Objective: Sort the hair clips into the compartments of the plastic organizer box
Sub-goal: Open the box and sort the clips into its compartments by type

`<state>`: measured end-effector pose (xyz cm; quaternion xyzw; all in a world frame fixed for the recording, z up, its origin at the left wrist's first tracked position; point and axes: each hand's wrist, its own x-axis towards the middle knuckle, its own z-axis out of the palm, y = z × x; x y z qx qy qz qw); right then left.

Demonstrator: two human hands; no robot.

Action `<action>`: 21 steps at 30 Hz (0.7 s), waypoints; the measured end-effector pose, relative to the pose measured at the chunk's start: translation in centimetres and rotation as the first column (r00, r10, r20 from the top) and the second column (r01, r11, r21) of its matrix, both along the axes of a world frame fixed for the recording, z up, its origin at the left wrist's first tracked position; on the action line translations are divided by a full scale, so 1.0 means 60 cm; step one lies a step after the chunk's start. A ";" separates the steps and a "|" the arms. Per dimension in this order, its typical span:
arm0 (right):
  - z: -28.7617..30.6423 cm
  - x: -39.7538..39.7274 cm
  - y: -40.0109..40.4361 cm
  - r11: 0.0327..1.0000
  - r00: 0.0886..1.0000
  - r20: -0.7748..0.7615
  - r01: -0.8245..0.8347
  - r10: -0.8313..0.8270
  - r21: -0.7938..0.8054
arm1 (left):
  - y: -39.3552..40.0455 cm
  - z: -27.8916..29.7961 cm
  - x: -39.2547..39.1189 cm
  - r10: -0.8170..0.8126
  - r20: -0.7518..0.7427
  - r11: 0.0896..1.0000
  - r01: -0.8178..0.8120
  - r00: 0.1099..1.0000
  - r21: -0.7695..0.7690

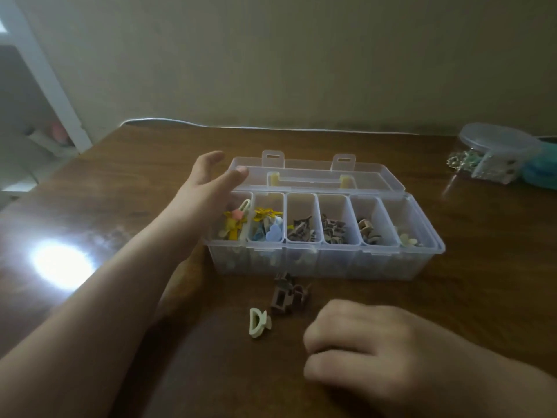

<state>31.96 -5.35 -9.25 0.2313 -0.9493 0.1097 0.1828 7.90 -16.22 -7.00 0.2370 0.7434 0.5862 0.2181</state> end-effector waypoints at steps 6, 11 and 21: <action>0.057 0.021 0.085 0.794 0.787 -0.254 0.429 -0.563 -0.430 | 0.005 -0.002 -0.001 0.048 -0.052 0.999 -0.048 0.997 0.001; 0.043 0.012 0.097 0.762 0.779 -0.130 0.541 -0.613 -0.356 | 0.002 0.002 0.002 0.083 -0.158 0.996 -0.088 0.984 -0.026; -0.005 -0.013 -0.010 0.936 0.945 0.017 0.321 -0.326 0.145 | -0.005 0.011 0.000 0.040 -0.320 0.992 -0.077 0.947 -0.104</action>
